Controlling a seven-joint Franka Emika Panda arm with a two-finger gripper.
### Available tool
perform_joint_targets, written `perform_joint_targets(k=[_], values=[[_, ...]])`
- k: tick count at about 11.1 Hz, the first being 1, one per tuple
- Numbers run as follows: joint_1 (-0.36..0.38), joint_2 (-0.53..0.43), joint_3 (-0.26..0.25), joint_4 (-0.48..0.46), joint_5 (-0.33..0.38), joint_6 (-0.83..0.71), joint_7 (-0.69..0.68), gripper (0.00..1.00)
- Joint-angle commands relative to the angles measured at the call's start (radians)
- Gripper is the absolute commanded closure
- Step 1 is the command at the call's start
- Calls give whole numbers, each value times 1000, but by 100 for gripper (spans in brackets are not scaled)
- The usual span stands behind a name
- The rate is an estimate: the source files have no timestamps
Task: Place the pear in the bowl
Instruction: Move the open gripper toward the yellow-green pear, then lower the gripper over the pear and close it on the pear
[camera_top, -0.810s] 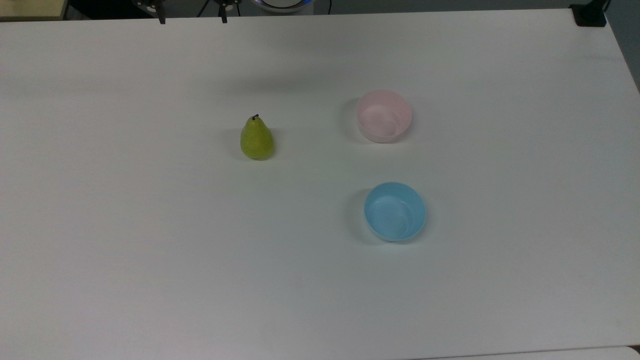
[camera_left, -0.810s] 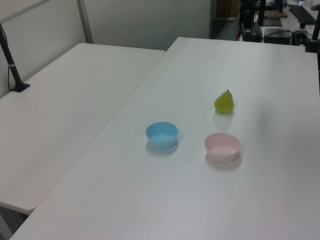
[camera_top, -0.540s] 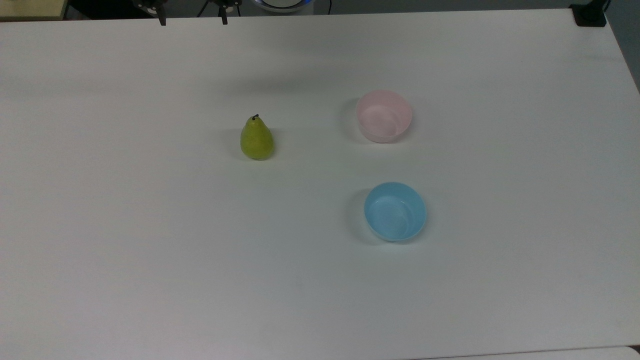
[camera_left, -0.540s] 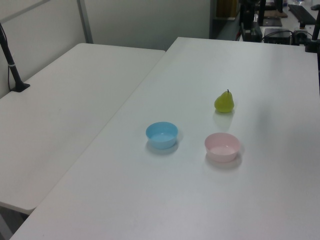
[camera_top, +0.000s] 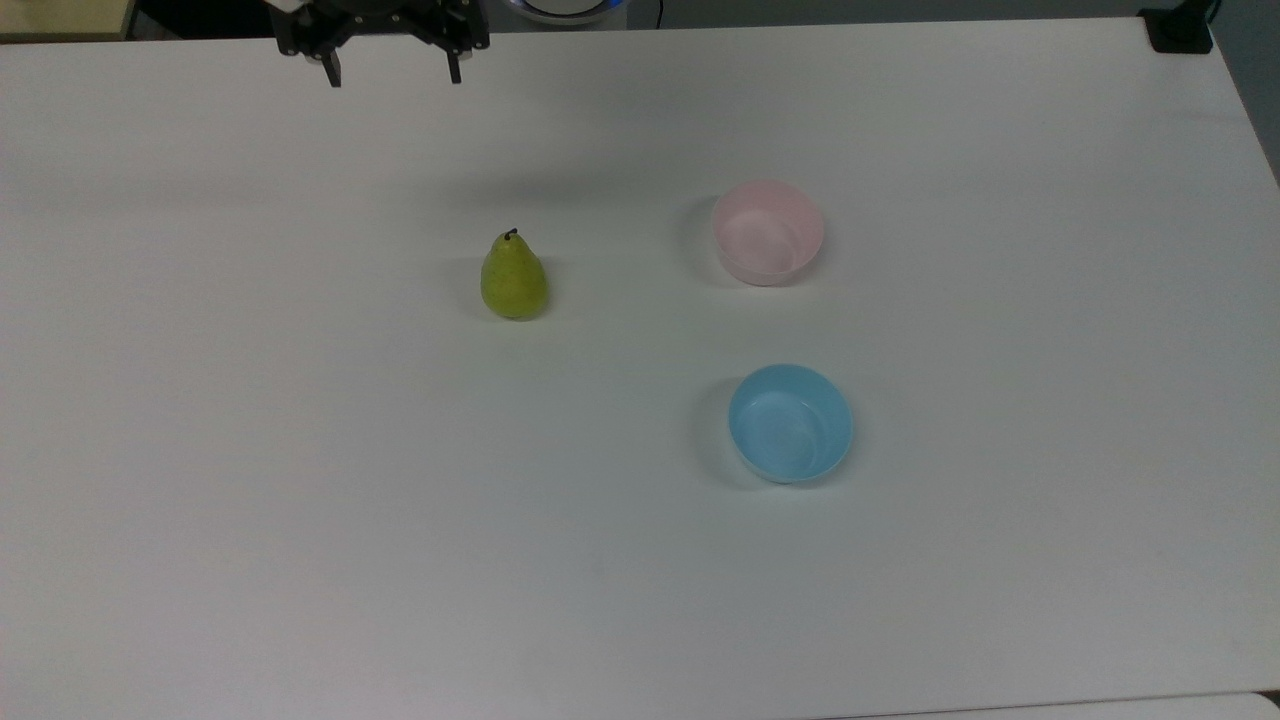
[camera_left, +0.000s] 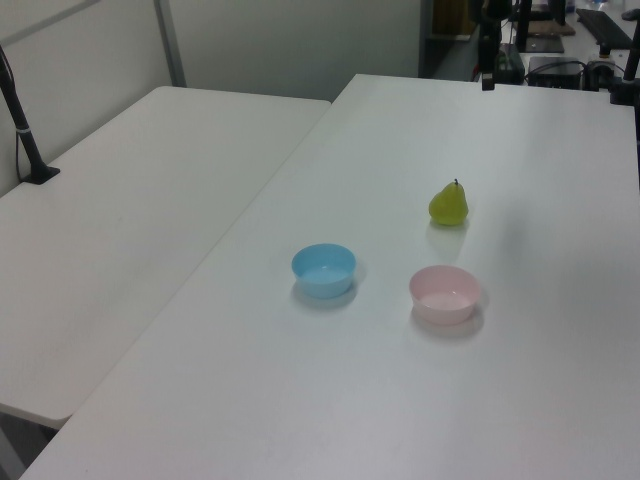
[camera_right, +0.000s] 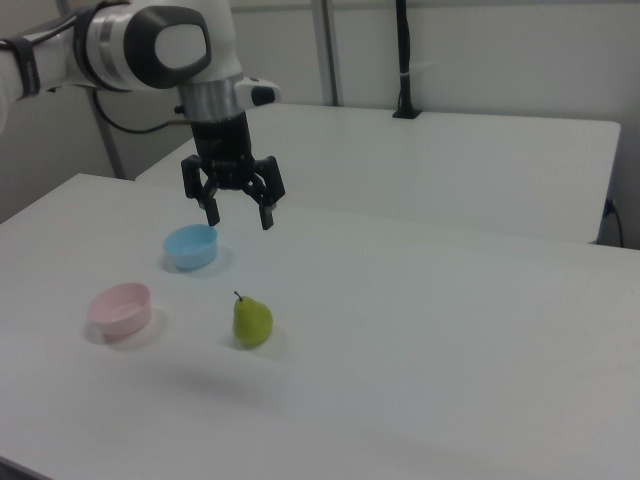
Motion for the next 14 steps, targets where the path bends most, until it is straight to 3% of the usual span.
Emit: perform_joint_targets(k=[1,12,14], values=[[26,53,-5,-13,18,32,-76,0],[103,303,8,-25,3,142,-81,0],[126,317,8,-78,-2,200,-74,0]])
